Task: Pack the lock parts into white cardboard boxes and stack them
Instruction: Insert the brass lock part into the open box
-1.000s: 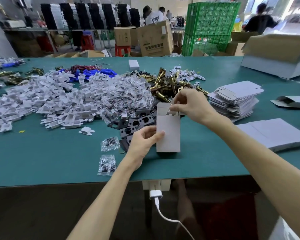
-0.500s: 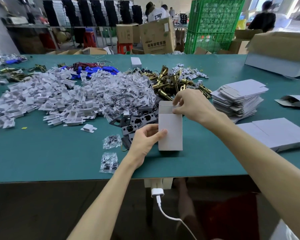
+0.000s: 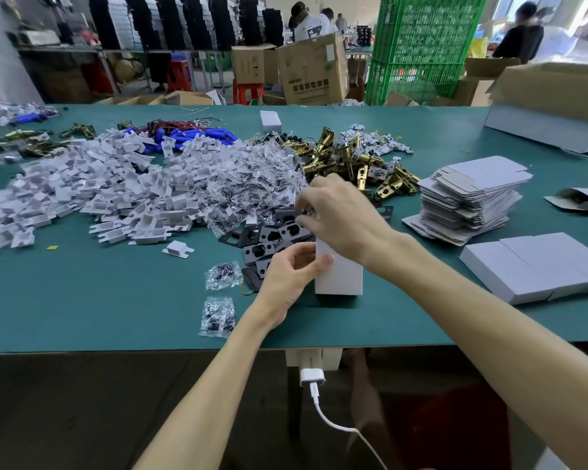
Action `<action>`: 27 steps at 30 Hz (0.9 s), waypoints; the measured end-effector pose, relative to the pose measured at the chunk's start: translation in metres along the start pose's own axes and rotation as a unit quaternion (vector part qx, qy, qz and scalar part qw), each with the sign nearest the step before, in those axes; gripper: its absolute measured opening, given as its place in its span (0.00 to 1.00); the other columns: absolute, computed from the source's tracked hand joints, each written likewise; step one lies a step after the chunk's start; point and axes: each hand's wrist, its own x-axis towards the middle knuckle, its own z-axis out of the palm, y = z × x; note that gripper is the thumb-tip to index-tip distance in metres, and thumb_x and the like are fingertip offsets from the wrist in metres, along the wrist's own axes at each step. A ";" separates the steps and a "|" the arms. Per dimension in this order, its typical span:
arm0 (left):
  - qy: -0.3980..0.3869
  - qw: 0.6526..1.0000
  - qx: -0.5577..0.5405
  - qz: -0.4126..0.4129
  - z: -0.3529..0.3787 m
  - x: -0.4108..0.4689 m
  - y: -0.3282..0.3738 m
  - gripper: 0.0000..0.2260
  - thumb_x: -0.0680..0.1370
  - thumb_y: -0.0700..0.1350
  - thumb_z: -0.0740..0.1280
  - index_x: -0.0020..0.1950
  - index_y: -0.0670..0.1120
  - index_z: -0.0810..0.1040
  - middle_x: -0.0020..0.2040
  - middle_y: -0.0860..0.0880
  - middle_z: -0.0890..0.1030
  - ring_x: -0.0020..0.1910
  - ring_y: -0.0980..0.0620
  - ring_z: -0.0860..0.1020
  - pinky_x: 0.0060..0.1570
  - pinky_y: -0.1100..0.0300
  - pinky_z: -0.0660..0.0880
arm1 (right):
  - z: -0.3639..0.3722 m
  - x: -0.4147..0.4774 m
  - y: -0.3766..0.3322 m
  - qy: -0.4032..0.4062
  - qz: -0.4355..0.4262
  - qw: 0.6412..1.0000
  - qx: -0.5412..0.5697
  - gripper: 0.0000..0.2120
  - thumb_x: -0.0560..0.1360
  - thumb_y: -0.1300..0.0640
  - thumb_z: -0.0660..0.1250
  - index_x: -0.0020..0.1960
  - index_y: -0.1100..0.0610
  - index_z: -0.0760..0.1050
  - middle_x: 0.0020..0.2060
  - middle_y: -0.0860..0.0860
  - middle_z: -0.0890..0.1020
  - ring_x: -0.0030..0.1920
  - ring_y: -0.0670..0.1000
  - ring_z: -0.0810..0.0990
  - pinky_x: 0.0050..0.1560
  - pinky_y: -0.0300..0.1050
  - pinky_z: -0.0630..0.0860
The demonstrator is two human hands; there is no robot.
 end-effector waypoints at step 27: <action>-0.023 0.988 0.150 0.007 0.003 -0.007 0.003 0.13 0.79 0.31 0.66 0.51 0.50 0.75 0.47 0.52 0.78 0.41 0.65 0.76 0.38 0.72 0.73 | 0.082 0.043 -0.037 -0.200 0.047 0.977 -0.059 0.16 0.75 0.70 0.62 0.34 0.58 0.60 0.36 0.54 0.68 0.33 0.56 0.70 0.29 0.47 0.63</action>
